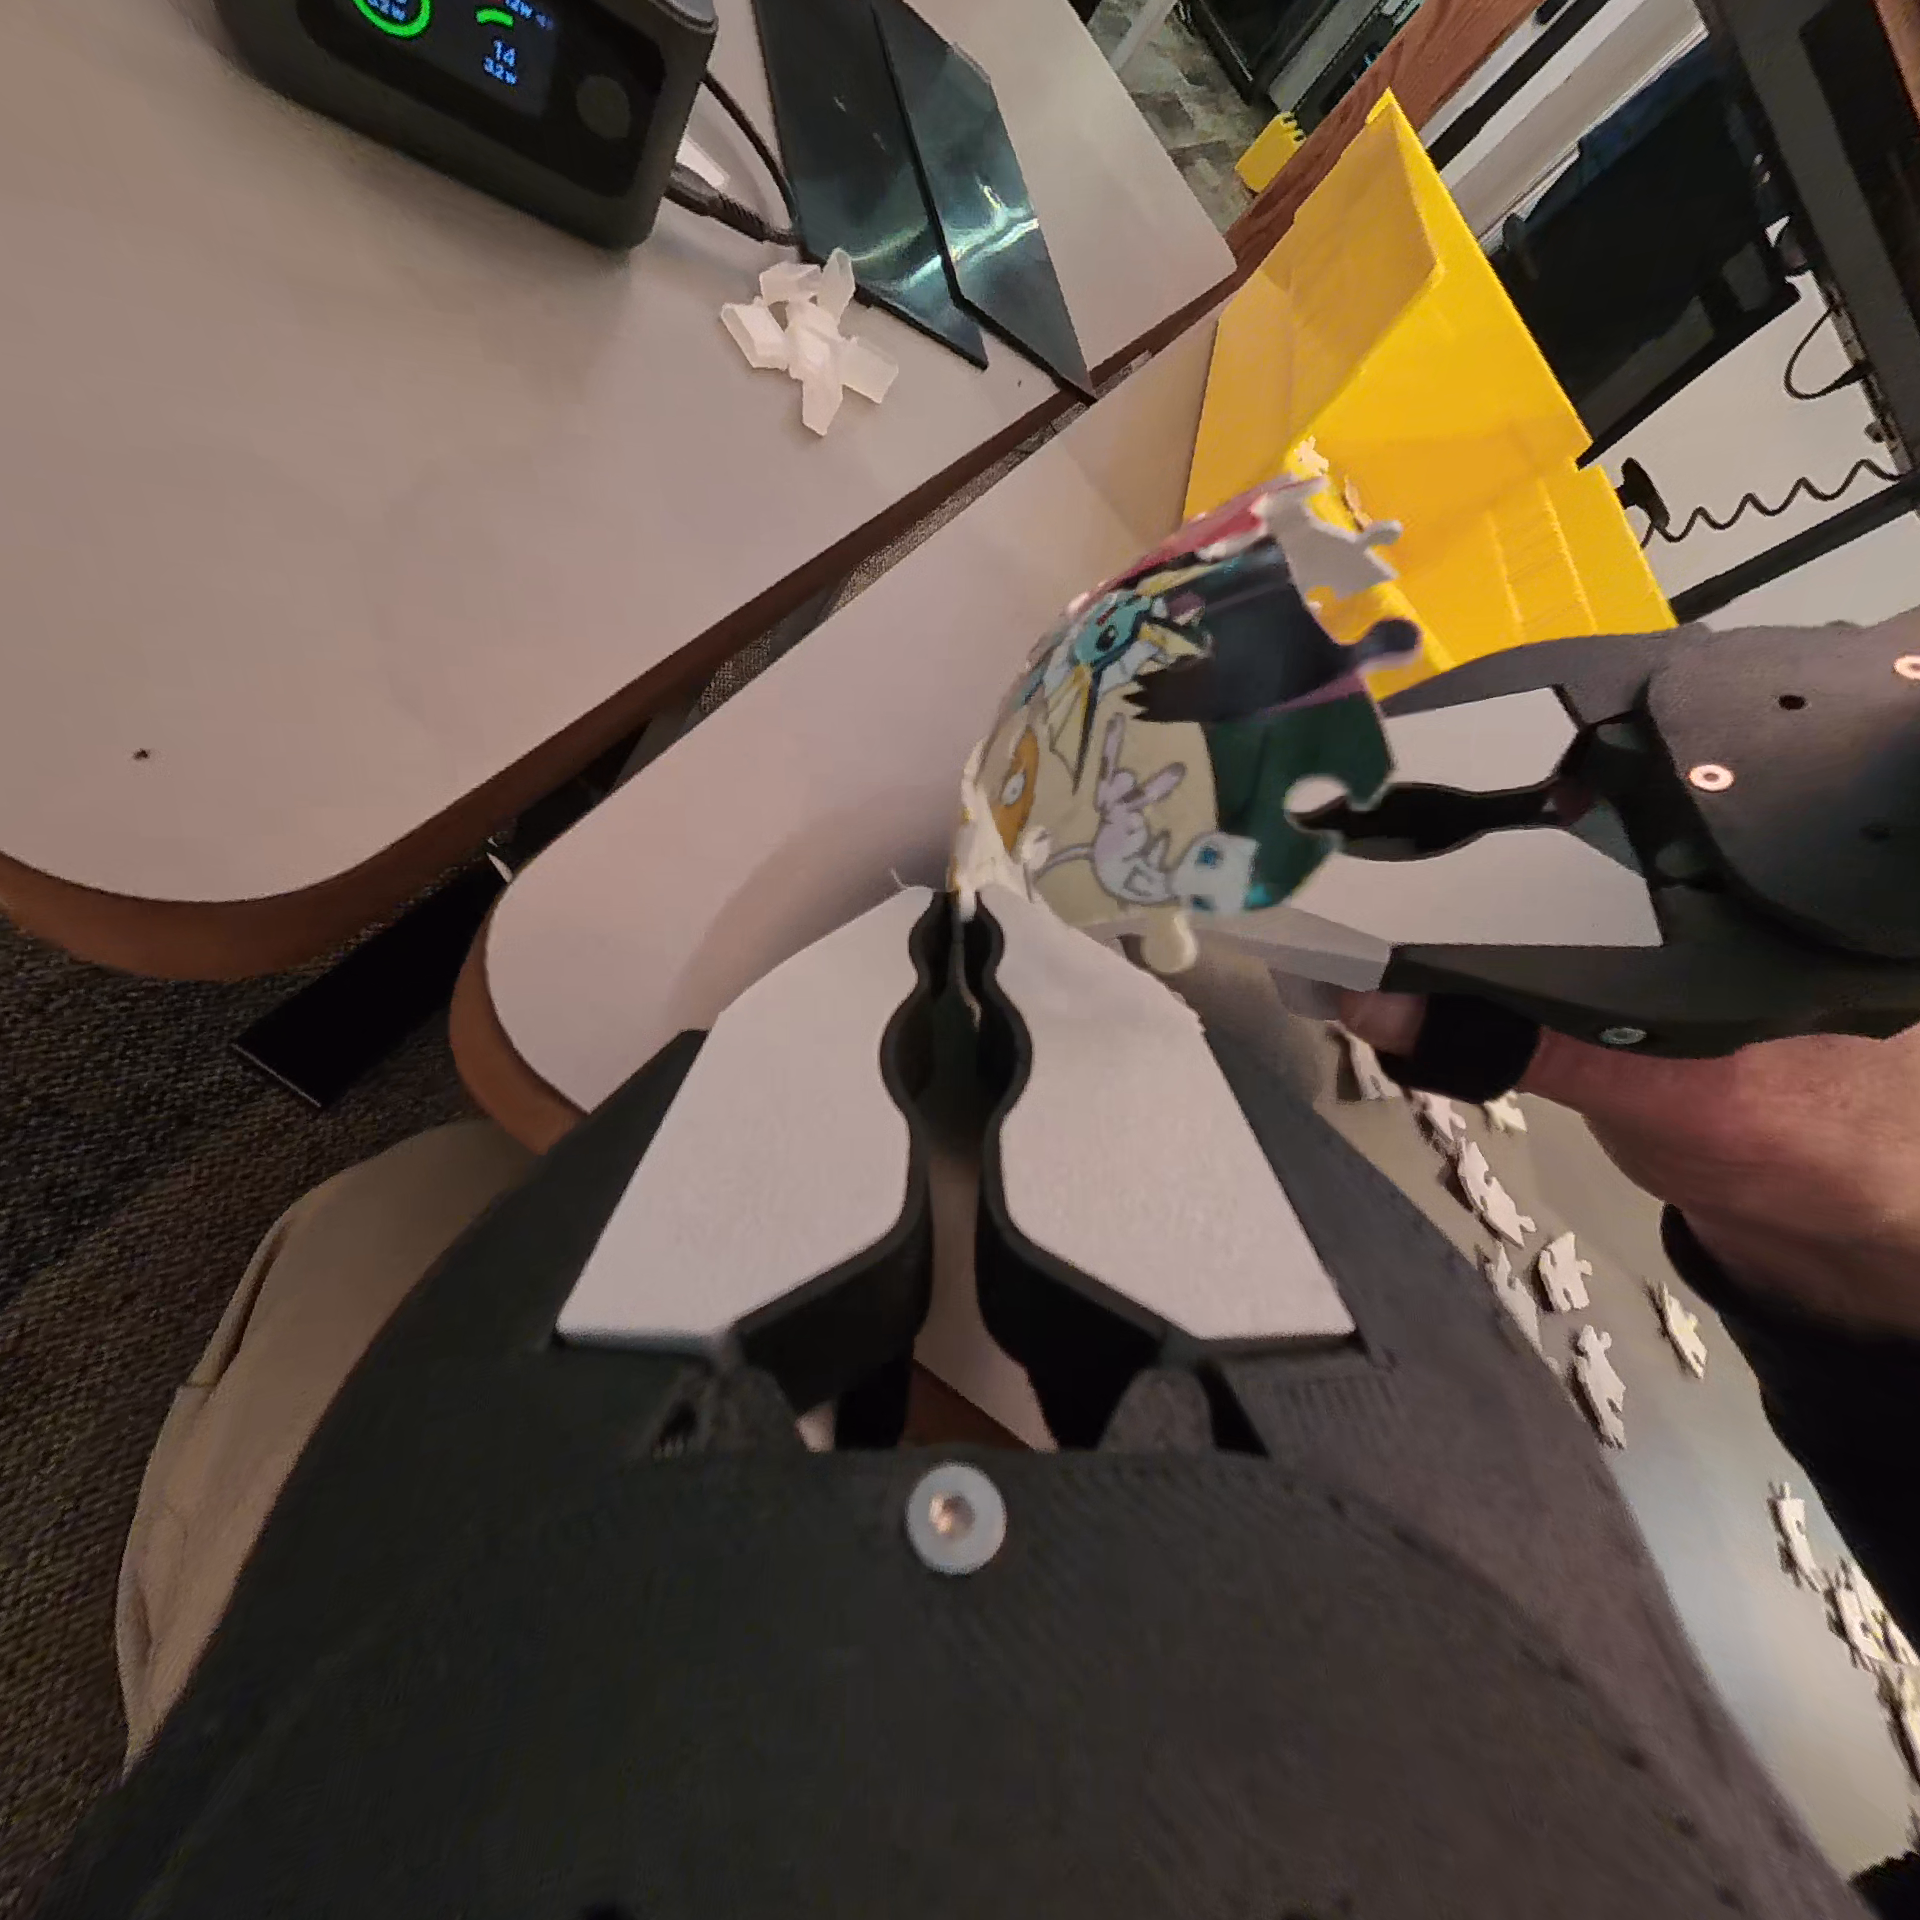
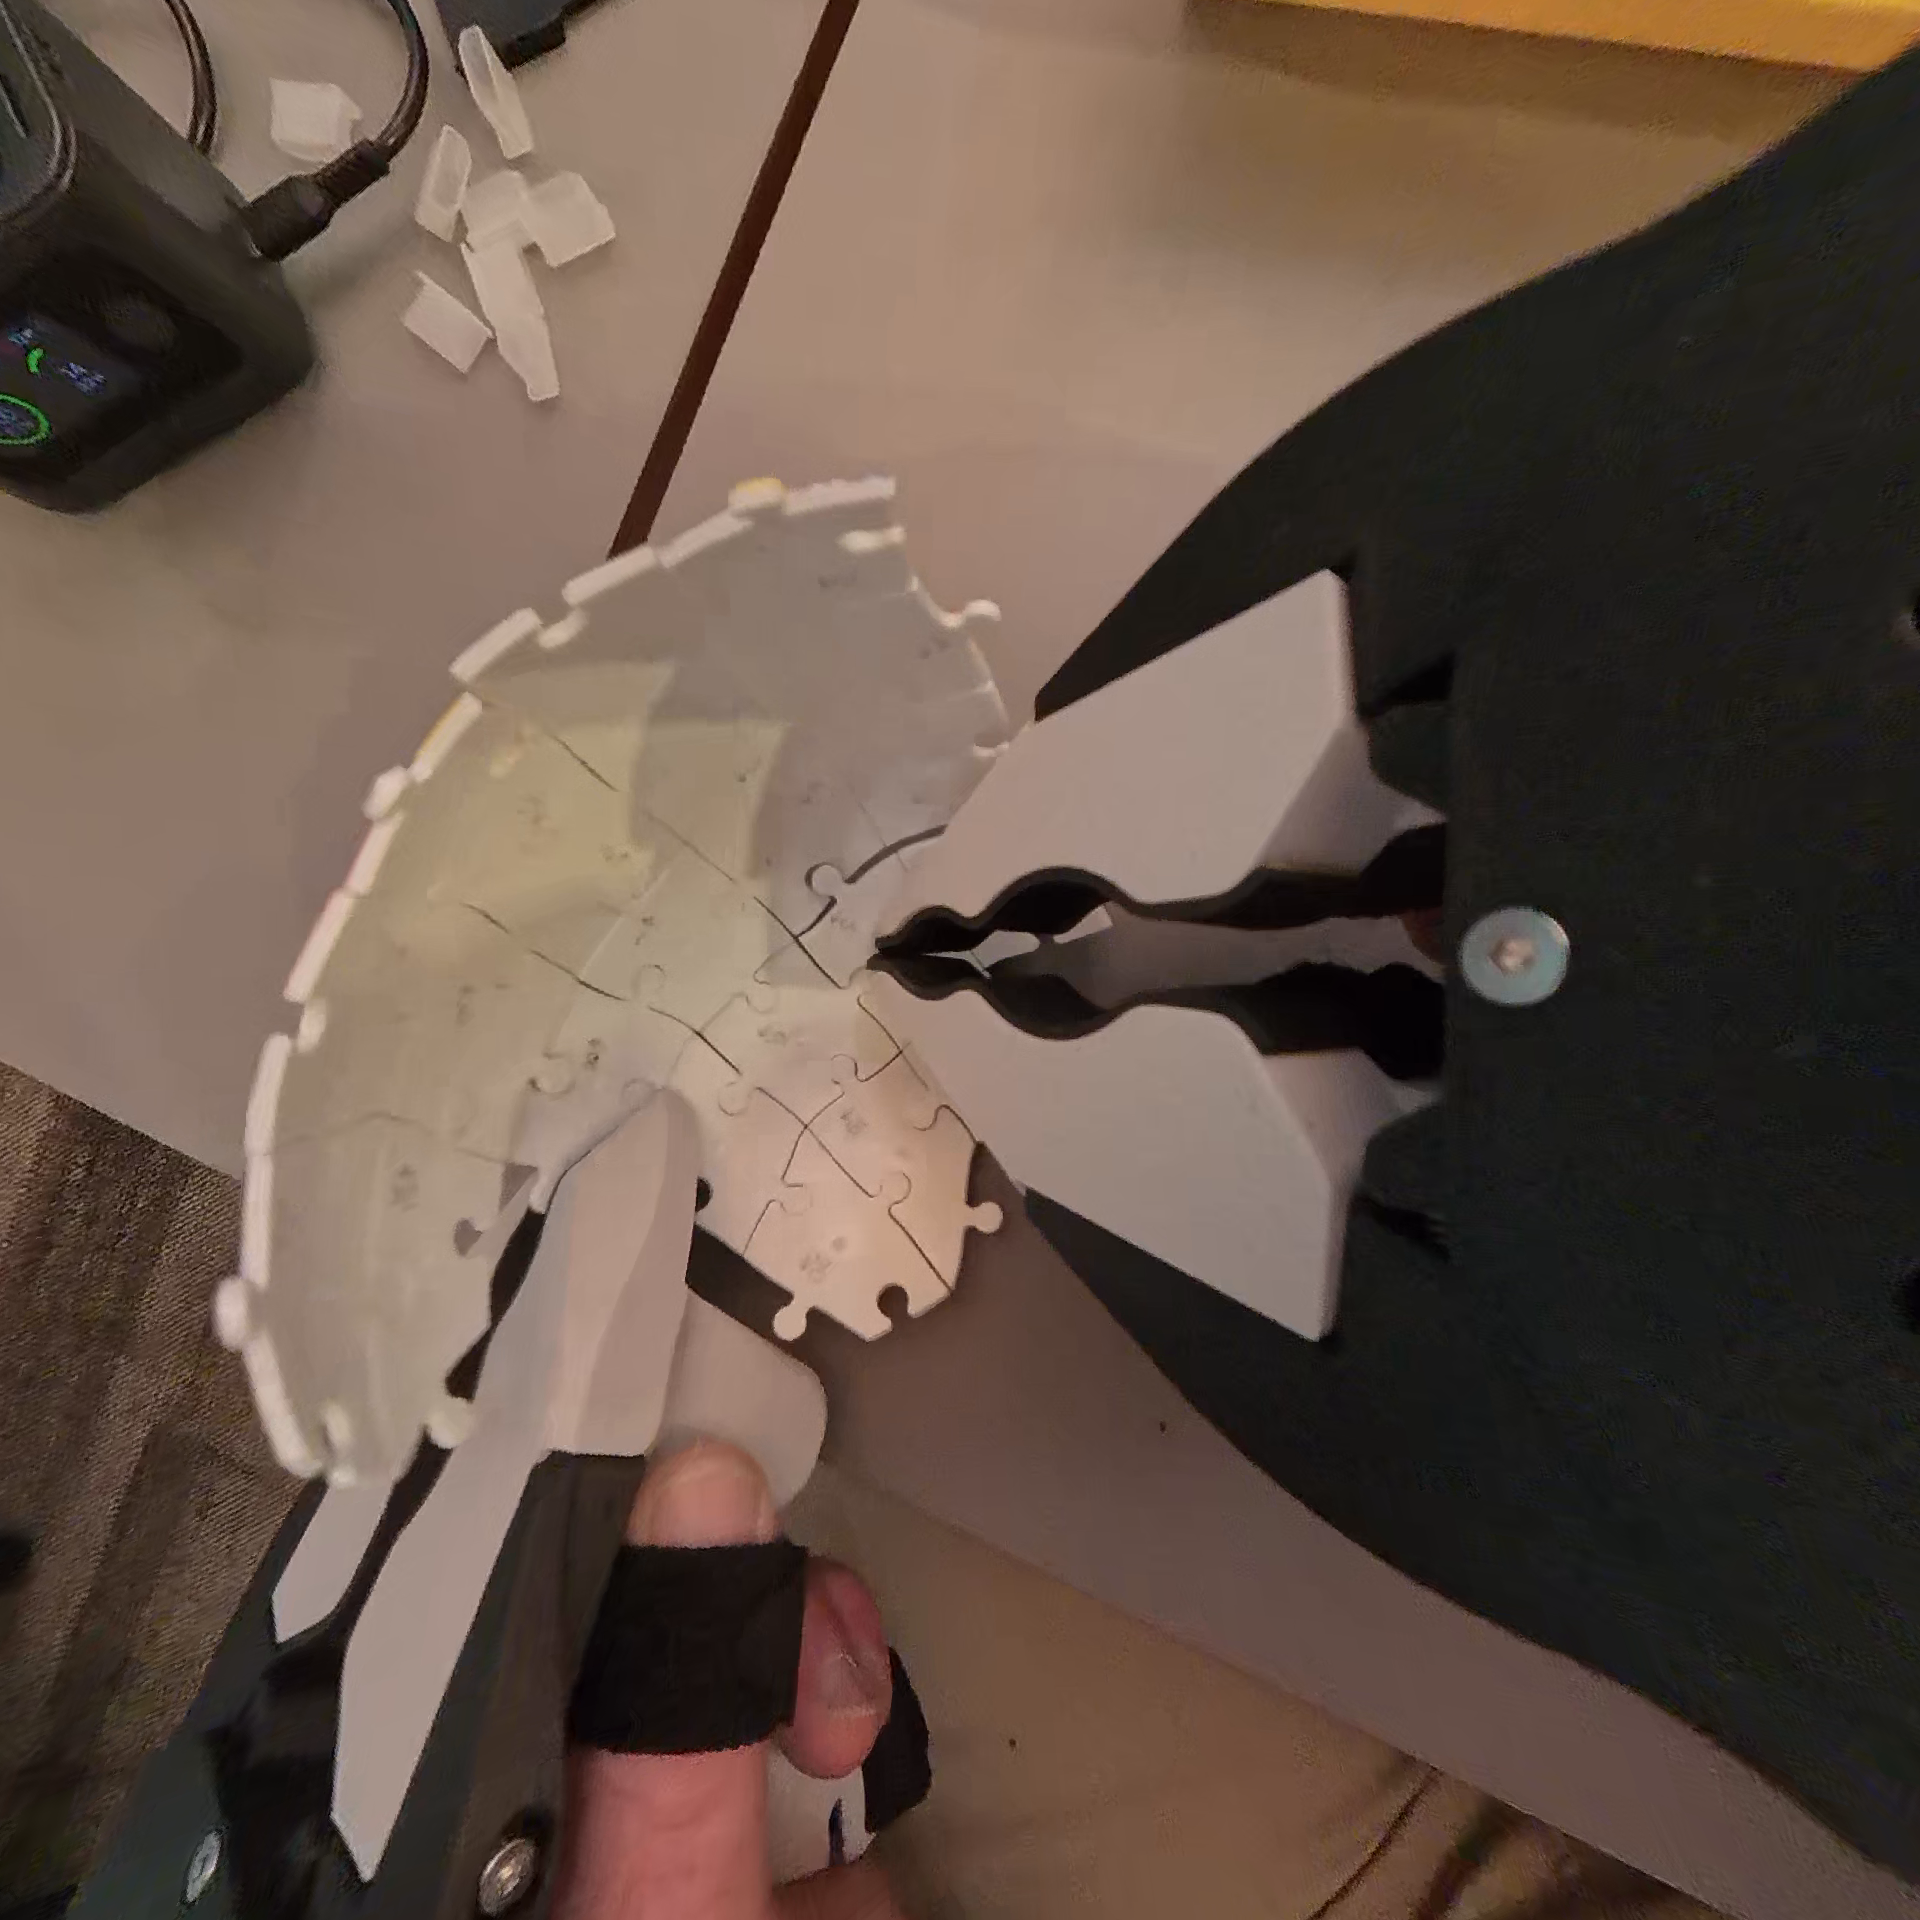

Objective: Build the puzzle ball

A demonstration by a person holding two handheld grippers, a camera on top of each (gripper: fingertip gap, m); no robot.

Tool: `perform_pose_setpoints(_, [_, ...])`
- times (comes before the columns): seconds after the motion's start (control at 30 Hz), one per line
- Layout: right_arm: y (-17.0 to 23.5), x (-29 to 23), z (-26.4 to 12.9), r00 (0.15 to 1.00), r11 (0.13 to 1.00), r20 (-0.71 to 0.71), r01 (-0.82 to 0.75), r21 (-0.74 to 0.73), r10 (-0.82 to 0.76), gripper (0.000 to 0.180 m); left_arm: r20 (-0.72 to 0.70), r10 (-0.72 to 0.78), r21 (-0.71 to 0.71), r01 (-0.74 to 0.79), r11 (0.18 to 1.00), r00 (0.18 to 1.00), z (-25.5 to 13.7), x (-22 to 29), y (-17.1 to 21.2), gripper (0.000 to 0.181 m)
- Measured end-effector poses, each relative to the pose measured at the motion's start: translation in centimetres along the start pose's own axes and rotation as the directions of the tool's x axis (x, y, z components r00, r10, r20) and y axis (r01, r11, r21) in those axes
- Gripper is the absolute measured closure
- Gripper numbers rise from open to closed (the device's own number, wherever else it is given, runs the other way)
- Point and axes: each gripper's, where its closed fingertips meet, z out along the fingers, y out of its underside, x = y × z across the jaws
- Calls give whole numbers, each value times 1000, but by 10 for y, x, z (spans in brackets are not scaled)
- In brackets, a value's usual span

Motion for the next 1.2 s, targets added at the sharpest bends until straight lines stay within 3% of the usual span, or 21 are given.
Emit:
perform_pose_setpoints(0.27, [-1, 0, 1, 1000, 1000, 5, -9, 15, 9, 180, -1, -9, -9, 9, 1000, 1000, 0, -2, 1, 178])
perform_pose_setpoints(0.43, [-3, 7, -33, 998, 992, -43, -41, 121, 47, 180, -18, -18, 4, 18, 1000, 1000, 0, -3, -1, 178])
perform_pose_setpoints(0.5, [7, 20, -49, 989, 977, -60, -126, 171, 138, 155, -32, -26, 17, 26, 1000, 999, 0, -3, -2, 178])
perform_pose_setpoints(0.6, [22, 24, -45, 956, 938, 58, -293, 186, 287, 141, -48, -25, 21, 26, 999, 999, 0, -2, -3, 178])
perform_pose_setpoints(0.8, [10, 14, -20, 905, 911, 269, -379, 159, 330, 149, -86, -29, 30, 32, 999, 996, 0, 2, -3, 178])
perform_pose_setpoints(0.93, [5, 10, -12, 916, 934, 284, -331, 135, 283, 164, -102, -26, 26, 29, 999, 994, 1, 4, -2, 178])
perform_pose_setpoints(1.2, [1, 5, -12, 888, 930, 353, -351, 108, 294, 176, -110, -31, 31, 34, 999, 993, 0, 3, -3, 178])
